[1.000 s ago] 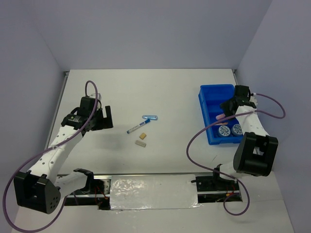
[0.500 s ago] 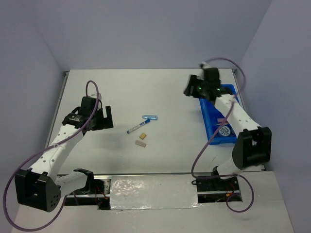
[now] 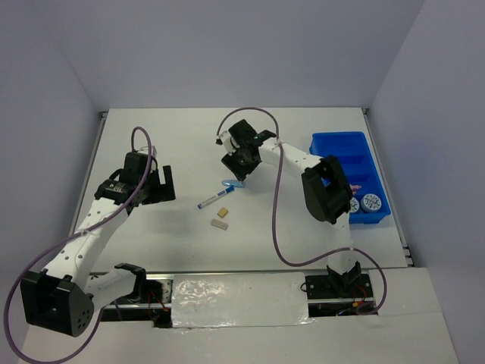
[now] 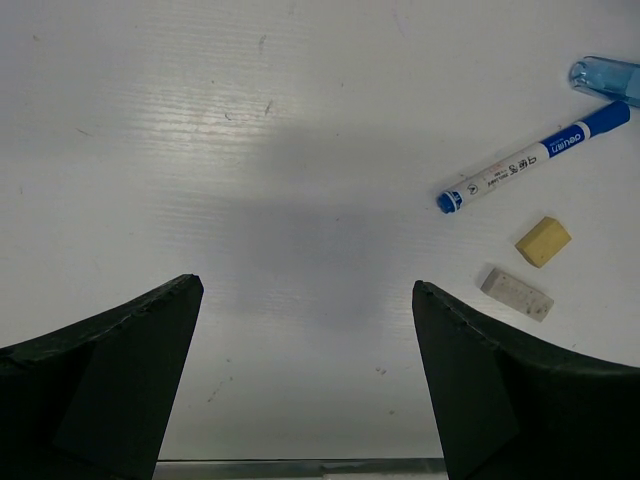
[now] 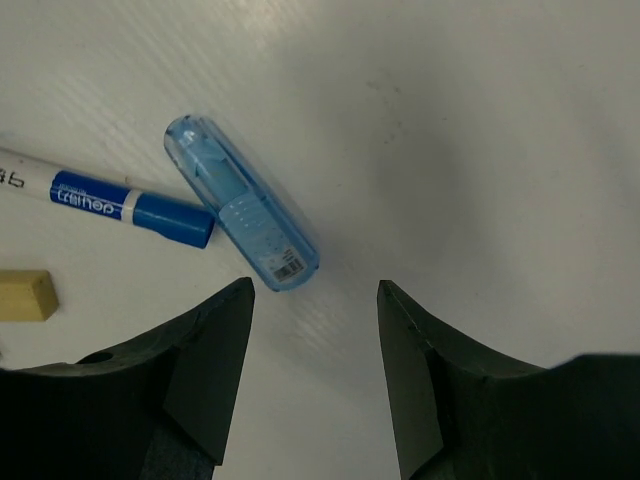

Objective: Sort the stationery into containers
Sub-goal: Pick up the pen from the center of the board.

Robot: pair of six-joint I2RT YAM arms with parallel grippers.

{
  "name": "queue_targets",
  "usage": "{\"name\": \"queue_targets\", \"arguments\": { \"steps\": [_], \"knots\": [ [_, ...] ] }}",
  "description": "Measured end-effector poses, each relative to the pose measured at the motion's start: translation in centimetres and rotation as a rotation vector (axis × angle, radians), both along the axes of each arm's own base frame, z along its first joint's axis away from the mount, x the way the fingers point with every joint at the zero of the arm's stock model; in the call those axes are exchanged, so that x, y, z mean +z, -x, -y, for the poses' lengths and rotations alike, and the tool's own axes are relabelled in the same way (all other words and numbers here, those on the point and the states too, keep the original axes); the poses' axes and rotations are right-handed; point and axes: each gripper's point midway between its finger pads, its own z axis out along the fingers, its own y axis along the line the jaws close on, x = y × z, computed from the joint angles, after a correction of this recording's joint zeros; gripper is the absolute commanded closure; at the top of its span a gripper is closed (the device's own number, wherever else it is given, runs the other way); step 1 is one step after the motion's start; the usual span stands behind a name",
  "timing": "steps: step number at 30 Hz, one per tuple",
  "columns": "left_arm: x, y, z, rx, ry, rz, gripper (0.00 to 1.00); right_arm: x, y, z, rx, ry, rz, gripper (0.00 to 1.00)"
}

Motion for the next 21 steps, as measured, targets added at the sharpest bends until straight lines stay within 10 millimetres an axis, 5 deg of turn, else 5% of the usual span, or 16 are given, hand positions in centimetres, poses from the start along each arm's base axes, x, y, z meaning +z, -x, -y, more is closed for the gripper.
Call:
{"name": "queue_targets", "arguments": {
  "steps": [9,21],
  "knots": [
    [1.2,0.1,0.3,-0.011,0.021,0.055,0.01,-1.7,2.1,-1.2,0.120,0.053,-0.038,0.39],
    [1.2,0.1,0.3,-0.014,0.024,0.053,0.01,-3.5,2.1,-0.9,0.138,0.090,-0.052,0.44]
  ]
}}
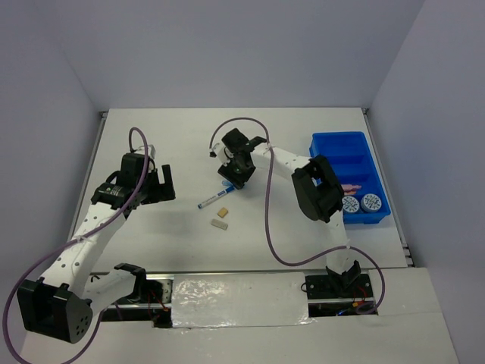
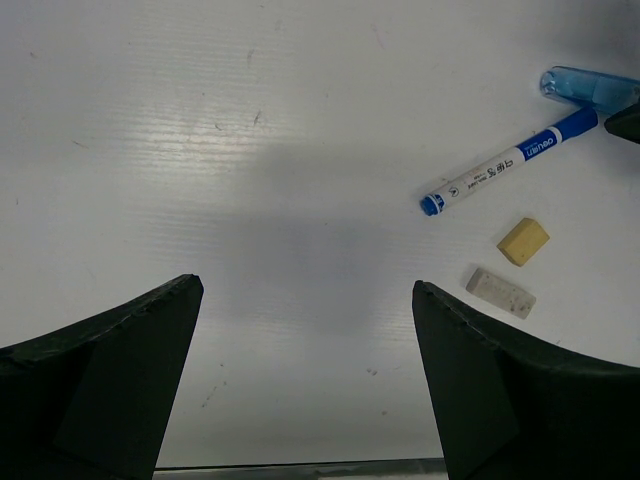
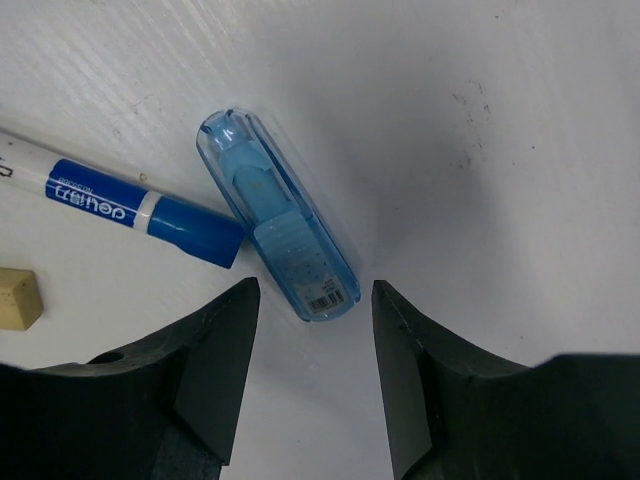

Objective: Sort the stationery into containers
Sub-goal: Pick up the pen from the center of the board, then place the pen in the storage box.

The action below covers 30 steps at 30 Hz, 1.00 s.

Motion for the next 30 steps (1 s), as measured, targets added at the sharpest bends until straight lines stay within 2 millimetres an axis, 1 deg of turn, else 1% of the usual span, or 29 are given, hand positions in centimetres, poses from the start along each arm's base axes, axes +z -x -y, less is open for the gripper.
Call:
{"name": "queue_targets", "arguments": {
  "steps": [2,3,5,6,7,10,13,15,17,18,20,22,24,25,26,27,28,29,30],
  "knots": [
    [0.0,0.0,0.0,0.000,0.000,0.000,0.01,-0.5,0.1,0.1,0.001,0.006,-0.008,0.47],
    [0.0,0.0,0.0,0.000,0.000,0.000,0.01,-0.7,0.1,0.1,0.002,0.010,-0.012,0.53],
    [0.0,0.0,0.0,0.000,0.000,0.000,0.01,-1.1,0.1,0.1,0.004,0.014,-0.018,0.61],
    [0.0,0.0,0.0,-0.001,0.000,0.000,0.01,-1.2,0.1,0.1,0.002,0.013,-0.019,0.68],
    [0.0,0.0,0.0,-0.001,0.000,0.000,0.01,-1.2,0.0,0.1,0.003,0.012,-0.016,0.71],
    [0.0,0.0,0.1,-0.002,0.000,0.000,0.01,-1.1,-0.5,0.3,-0.018,0.008,-0.005,0.75],
    [0.0,0.0,0.1,-0.004,0.000,0.000,0.01,-1.2,-1.1,1.0,-0.055,0.007,-0.002,0.81],
    [0.0,0.0,0.1,-0.004,0.001,0.000,0.01,-1.2,-2.0,2.1,-0.109,0.006,0.002,0.85],
    [0.0,0.0,0.1,-0.005,0.002,0.000,0.01,-1.0,-3.1,3.7,-0.191,0.000,0.009,0.86],
    [0.0,0.0,0.2,-0.006,0.003,-0.001,0.01,-0.9,-3.7,4.8,-0.251,-0.008,0.012,0.87],
    [0.0,0.0,0.2,-0.006,0.003,-0.001,0.01,-0.4,-4.4,7.9,-0.395,-0.034,0.005,0.86],
    [0.0,0.0,0.2,-0.006,0.003,0.000,0.01,1.3,-4.9,11.8,-0.576,-0.076,0.019,0.85],
    [0.0,0.0,0.2,-0.006,0.003,0.000,0.01,4.4,-4.8,16.0,-0.791,-0.150,0.047,0.85],
    [0.0,0.0,0.2,-0.006,0.003,0.002,0.01,6.4,-4.8,18.7,-0.918,-0.207,0.075,0.86],
    [0.1,0.1,0.2,-0.006,0.004,0.004,0.01,8.5,-4.7,20.7,-1.016,-0.268,0.105,0.87],
    [0.2,0.1,0.2,-0.006,0.005,0.007,0.01,10.9,-4.6,23.2,-1.134,-0.359,0.158,0.89],
    [0.2,0.1,0.2,-0.006,0.005,0.010,0.01,12.4,-4.1,25.9,-1.239,-0.423,0.200,0.89],
    [0.3,0.1,0.2,-0.006,0.006,0.015,0.01,13.9,-3.0,28.8,-1.357,-0.495,0.247,0.88],
    [0.4,0.1,0.2,-0.007,0.008,0.019,0.01,14.4,-2.0,31.0,-1.452,-0.529,0.271,0.87]
  ]
}}
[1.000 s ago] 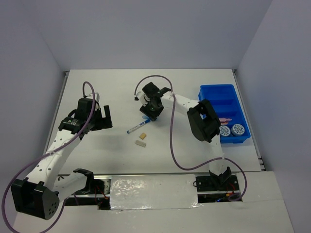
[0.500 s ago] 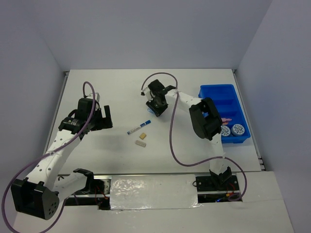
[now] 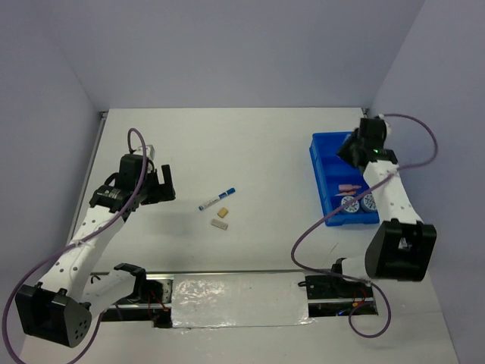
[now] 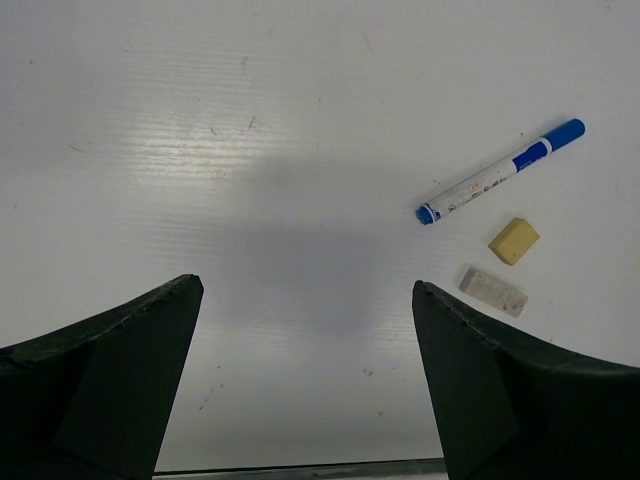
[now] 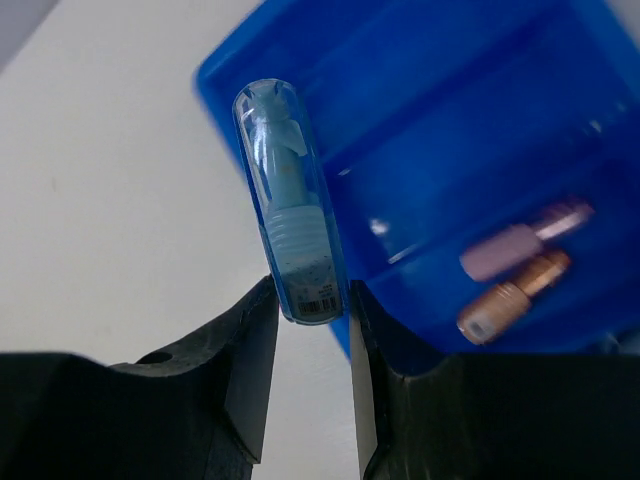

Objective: Sort the stationery into containers
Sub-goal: Place the pen in the storage box.

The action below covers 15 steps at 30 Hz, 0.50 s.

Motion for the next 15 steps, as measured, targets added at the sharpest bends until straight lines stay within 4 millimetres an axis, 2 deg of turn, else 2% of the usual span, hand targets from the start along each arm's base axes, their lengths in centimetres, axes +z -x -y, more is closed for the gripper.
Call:
{"name": "queue_targets", "arguments": {
  "steps": [1,2,4,7,9,15],
  "knots": [
    [0.1,0.0,0.0,0.000,0.001,0.005,0.01,0.1,1.3,2.1,-0.102,-0.036,0.013,0.86],
    [0.1,0.0,0.0,0.000,0.002,0.009,0.01,-0.3,2.3,3.3,-0.174,-0.060,0.013,0.86],
    [0.2,0.1,0.0,0.000,0.003,0.013,0.01,-2.2,3.9,4.6,-0.284,-0.111,-0.028,0.83],
    [0.2,0.2,0.0,-0.003,0.006,0.015,0.01,-5.6,5.6,4.9,-0.387,-0.185,-0.113,0.80],
    [0.2,0.2,0.2,-0.009,0.011,0.014,0.01,-7.0,6.3,4.8,-0.435,-0.222,-0.157,0.79],
    [-0.2,0.1,1.3,-0.058,0.047,-0.001,0.01,-8.3,5.9,4.7,-0.506,-0.283,-0.191,0.69]
  ]
}}
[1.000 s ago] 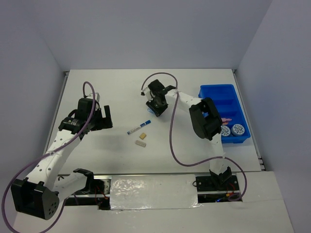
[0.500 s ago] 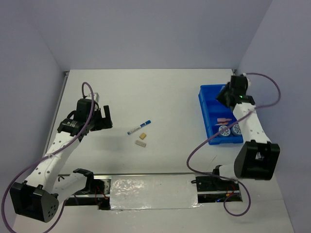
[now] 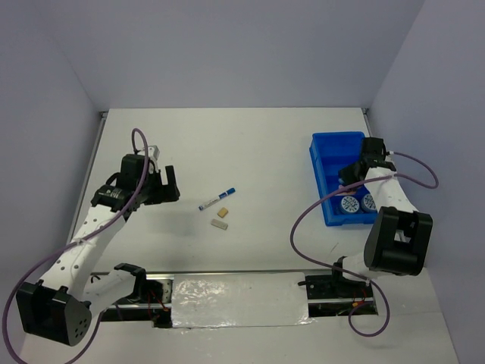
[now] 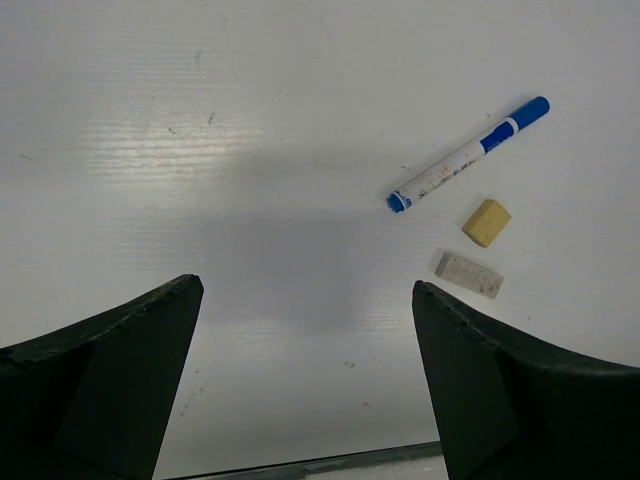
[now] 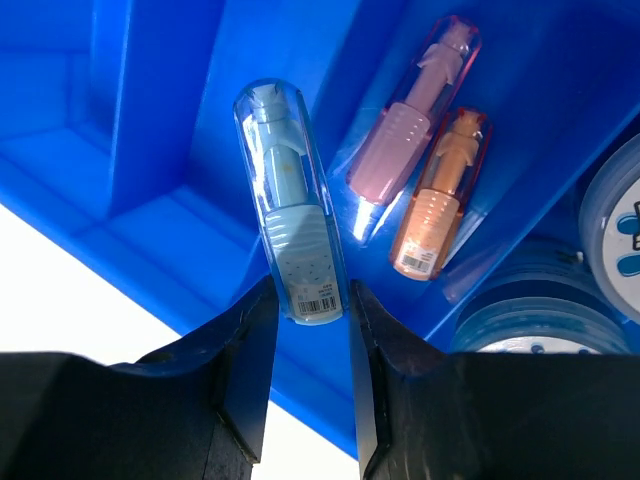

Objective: Sort the stationery into containers
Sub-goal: Place the pen in the storage box, then pick up the pen from the center of the board.

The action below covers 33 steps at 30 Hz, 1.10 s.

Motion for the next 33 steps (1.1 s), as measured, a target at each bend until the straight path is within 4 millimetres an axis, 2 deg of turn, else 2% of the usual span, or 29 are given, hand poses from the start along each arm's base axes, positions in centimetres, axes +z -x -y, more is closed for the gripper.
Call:
{"name": "queue_targets", "arguments": {
  "steps": [2,4,6,7,8,13,17,19,23,24,26,27,29,30,32,33],
  "knots": [
    [-0.1,-0.1,0.4,-0.017,0.009,-0.005,0.01,0.1,-0.1,0.0,-0.017,-0.010,0.006,0.63],
    [-0.5,-0.2,0.8,-0.038,0.011,-0.016,0.01,0.1,-0.1,-0.1,-0.028,-0.017,0.007,0.63],
    [-1.3,-0.5,1.4,-0.062,0.003,-0.042,0.01,0.1,-0.2,-0.2,-0.034,-0.027,0.011,0.56],
    [-1.7,-0.7,1.7,-0.075,-0.001,-0.061,0.01,0.1,-0.2,-0.3,-0.036,-0.034,0.013,0.48],
    [-2.2,-0.9,2.1,-0.086,-0.008,-0.079,0.01,0.1,-0.2,-0.3,-0.037,-0.037,0.013,0.45],
    [-3.2,-3.0,4.2,-0.163,-0.058,-0.126,0.01,0.3,-0.2,-0.7,-0.029,-0.059,0.010,0.34],
    [-2.8,-5.6,5.9,-0.224,-0.094,-0.094,0.01,1.0,-0.5,-0.9,-0.016,-0.071,0.025,0.34],
    [-2.9,-6.2,6.7,-0.253,-0.107,-0.093,0.02,1.3,-0.6,-0.9,-0.001,-0.069,0.031,0.35],
    [-3.4,-7.5,8.3,-0.314,-0.131,-0.089,0.06,3.4,-1.2,-2.7,0.141,-0.036,0.098,0.35],
    [-3.7,-7.6,8.8,-0.332,-0.140,-0.096,0.07,4.2,-1.5,-3.7,0.205,-0.015,0.113,0.34],
    [-4.5,-7.7,9.6,-0.363,-0.161,-0.112,0.09,6.7,-2.9,-6.8,0.399,0.045,0.175,0.34],
    [-4.9,-7.7,9.8,-0.367,-0.172,-0.121,0.08,8.3,-3.5,-9.2,0.523,0.084,0.213,0.31],
    [-5.4,-7.5,9.9,-0.368,-0.193,-0.137,0.02,10.7,-3.8,-14.8,0.788,0.159,0.288,0.31],
    [-5.5,-7.4,9.6,-0.354,-0.207,-0.145,0.01,11.7,-3.5,-17.9,0.920,0.205,0.320,0.27],
    [-5.3,-7.4,8.6,-0.297,-0.223,-0.150,0.01,12.5,-2.3,-24.2,1.138,0.268,0.357,0.26],
    [-5.2,-7.5,7.8,-0.249,-0.225,-0.153,0.01,12.2,-1.5,-27.0,1.204,0.277,0.348,0.13]
  ]
}}
